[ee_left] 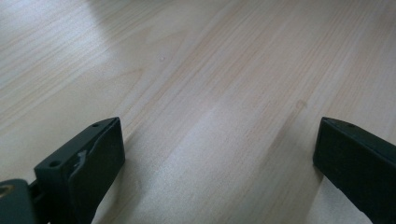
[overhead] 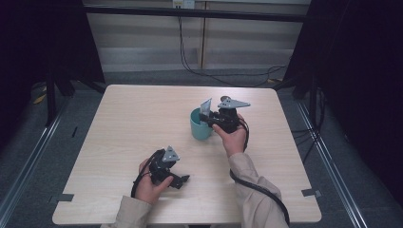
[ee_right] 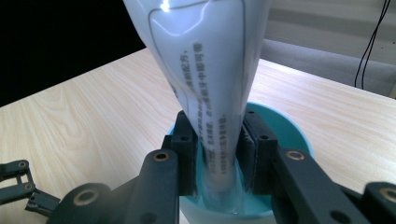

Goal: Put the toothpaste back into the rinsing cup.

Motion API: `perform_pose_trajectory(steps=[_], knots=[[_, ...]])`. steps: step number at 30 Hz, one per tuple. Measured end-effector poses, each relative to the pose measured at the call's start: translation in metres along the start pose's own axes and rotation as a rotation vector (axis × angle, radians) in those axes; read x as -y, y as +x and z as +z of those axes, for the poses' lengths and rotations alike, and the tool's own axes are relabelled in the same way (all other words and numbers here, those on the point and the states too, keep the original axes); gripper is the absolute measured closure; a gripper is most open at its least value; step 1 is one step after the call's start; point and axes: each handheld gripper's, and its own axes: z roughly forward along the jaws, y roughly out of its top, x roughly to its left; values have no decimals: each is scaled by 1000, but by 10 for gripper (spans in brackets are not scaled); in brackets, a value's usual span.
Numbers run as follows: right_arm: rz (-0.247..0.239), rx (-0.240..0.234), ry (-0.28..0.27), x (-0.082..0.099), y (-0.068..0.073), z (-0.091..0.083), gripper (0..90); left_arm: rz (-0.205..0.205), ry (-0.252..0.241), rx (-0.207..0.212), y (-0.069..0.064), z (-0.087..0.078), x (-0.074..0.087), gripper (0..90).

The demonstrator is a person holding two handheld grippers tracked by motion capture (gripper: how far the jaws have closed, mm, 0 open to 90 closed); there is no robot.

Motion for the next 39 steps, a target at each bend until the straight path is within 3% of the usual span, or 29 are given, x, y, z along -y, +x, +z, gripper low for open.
perform_pose_trajectory(steps=[15, 31, 39], knots=[[-14, 6, 9, 5, 0, -8, 660, -2, 0, -2, 0, 0, 0, 18], [-45, 22, 66, -2, 1, -24, 327, -4, 0, -1, 0, 0, 0, 18], [-64, 22, 110, -2, 3, -36, 241, -1, 1, -2, 0, 0, 0, 18]])
